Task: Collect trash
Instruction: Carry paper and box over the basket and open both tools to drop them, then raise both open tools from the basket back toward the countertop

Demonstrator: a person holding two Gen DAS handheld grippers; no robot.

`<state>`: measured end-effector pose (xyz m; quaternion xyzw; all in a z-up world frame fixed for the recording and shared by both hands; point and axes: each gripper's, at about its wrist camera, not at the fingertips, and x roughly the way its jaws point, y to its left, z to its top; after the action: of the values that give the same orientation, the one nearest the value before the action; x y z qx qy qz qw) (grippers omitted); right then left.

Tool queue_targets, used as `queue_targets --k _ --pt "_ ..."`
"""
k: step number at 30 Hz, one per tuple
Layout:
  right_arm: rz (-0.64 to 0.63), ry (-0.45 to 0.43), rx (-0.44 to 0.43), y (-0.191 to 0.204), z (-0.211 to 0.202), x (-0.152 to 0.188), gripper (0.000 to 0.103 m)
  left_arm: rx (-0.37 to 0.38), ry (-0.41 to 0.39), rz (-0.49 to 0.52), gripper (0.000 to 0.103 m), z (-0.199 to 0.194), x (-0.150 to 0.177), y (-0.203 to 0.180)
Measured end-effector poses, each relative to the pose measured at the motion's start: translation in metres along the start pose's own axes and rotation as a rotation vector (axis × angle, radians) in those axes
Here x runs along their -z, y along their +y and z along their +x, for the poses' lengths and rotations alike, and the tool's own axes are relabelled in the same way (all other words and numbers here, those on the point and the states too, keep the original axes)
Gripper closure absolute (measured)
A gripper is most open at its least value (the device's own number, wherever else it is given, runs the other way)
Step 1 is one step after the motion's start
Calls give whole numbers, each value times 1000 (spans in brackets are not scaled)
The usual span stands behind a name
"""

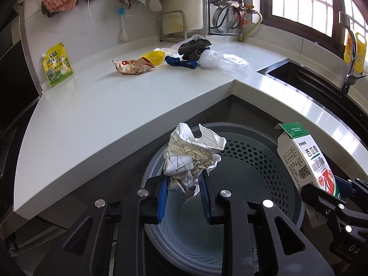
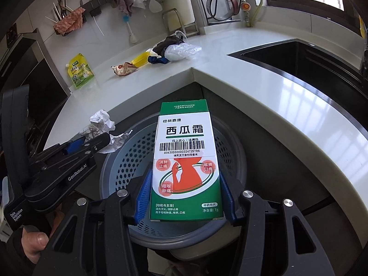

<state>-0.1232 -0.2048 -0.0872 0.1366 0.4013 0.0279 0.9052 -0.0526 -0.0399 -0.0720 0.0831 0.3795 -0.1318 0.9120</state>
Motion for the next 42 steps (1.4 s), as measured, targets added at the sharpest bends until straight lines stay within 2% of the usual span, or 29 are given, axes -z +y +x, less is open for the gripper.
queue_targets --k 13,28,33,35,37,38,42 --pt "-7 78 -4 2 23 7 53 32 102 -22 78 31 14 5" --pt "-8 142 -13 0 43 7 52 41 138 -33 72 41 13 8" --pt "-7 135 -9 0 41 7 52 46 137 -39 65 40 13 9" --pt "-4 133 -11 -1 41 6 52 48 132 -44 54 39 12 10" --pt "0 130 -12 -1 40 7 49 47 126 -44 50 38 12 10" --pt "2 126 -13 -1 39 7 45 48 125 -44 49 38 12 10" --pt "-1 120 -13 0 38 7 45 48 127 -45 48 38 13 11"
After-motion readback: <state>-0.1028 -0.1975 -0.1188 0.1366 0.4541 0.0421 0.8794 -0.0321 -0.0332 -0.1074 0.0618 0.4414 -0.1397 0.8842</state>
